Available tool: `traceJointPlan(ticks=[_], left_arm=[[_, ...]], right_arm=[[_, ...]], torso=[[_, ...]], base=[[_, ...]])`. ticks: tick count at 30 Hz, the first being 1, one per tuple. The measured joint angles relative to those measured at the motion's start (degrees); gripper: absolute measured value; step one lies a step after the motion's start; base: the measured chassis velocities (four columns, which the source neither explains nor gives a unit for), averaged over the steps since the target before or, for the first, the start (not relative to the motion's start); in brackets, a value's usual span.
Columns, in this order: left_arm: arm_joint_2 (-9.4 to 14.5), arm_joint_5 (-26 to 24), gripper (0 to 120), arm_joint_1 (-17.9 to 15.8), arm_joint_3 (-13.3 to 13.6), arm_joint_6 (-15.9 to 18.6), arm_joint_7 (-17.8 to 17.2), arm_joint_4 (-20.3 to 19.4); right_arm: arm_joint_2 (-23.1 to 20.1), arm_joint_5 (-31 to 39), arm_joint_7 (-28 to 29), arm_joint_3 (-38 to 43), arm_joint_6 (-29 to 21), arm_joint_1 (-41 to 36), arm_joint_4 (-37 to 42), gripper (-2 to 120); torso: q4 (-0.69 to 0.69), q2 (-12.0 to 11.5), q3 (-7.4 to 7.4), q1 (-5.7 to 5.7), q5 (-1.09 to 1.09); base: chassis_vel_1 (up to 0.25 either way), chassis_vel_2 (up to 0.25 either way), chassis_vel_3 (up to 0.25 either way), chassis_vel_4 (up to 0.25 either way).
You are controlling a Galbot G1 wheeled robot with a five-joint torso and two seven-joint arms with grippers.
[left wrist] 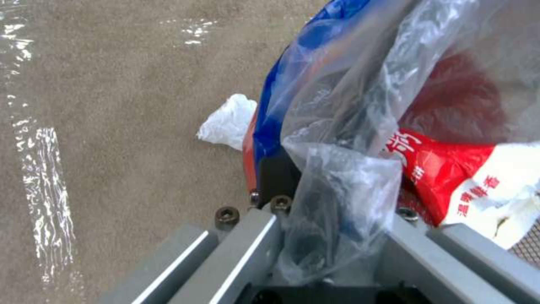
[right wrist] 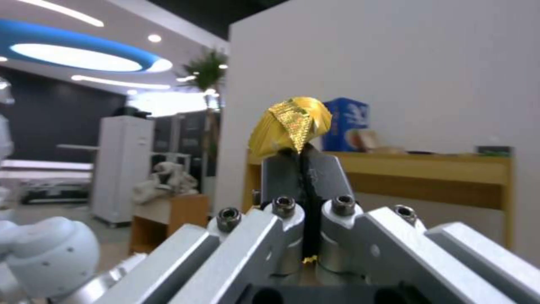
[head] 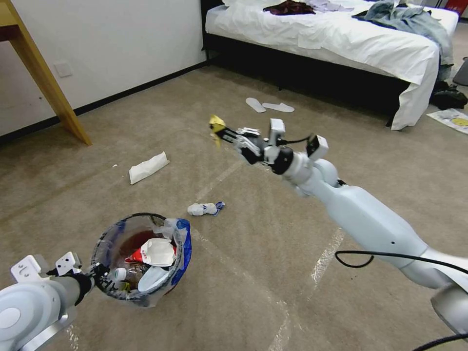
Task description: Pick up the trash bin and place the garbage on the floor into it.
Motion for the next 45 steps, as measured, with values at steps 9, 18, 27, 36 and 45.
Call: traceJointPlan(ticks=[9, 18, 27, 36, 45], left_arm=[[0.16, -0.02, 0, -0.35, 0.14, -0.11, 0.05, 0.08], [0.16, -0.05, 0, -0.16, -0.37, -0.23, 0.02, 0.04], [0.04, -0.29, 0, 0.2, -1.15, -0.24, -0.07, -0.42], [0.32, -0.69, 0, 0.19, -1.38, -0.32, -0.22, -0.81], [0.89, -0.98, 0, 0.04, -1.27, -0.32, -0.22, -0.93]], right_arm=[[5.57, -0.02, -0.85, -6.33, -0.2, 4.19, 0.81, 0], [11.89, -1.69, -0.94, -11.97, -0.09, 4.73, 0.31, 0], [12.63, -3.68, -1.85, -15.84, 0.15, 3.52, -1.0, 0], [11.58, -6.52, -2.73, -16.81, 0.8, 1.21, -3.48, 0], [9.44, -9.53, -3.85, -16.11, 1.36, -0.61, -5.41, 0]], torso=[[-0.01, 0.0, 0.0, 0.0, 0.01], [0.0, 0.0, 0.0, 0.0, 0.0], [-0.01, 0.0, 0.0, 0.0, 0.01], [-0.01, 0.0, 0.0, 0.0, 0.02], [-0.01, 0.0, 0.0, -0.01, 0.02]], base=[[0.0, 0.0, 0.0, 0.0], [0.0, 0.0, 0.0, 0.0], [0.0, 0.0, 0.0, 0.0], [0.0, 0.0, 0.0, 0.0], [0.0, 0.0, 0.0, 0.0]])
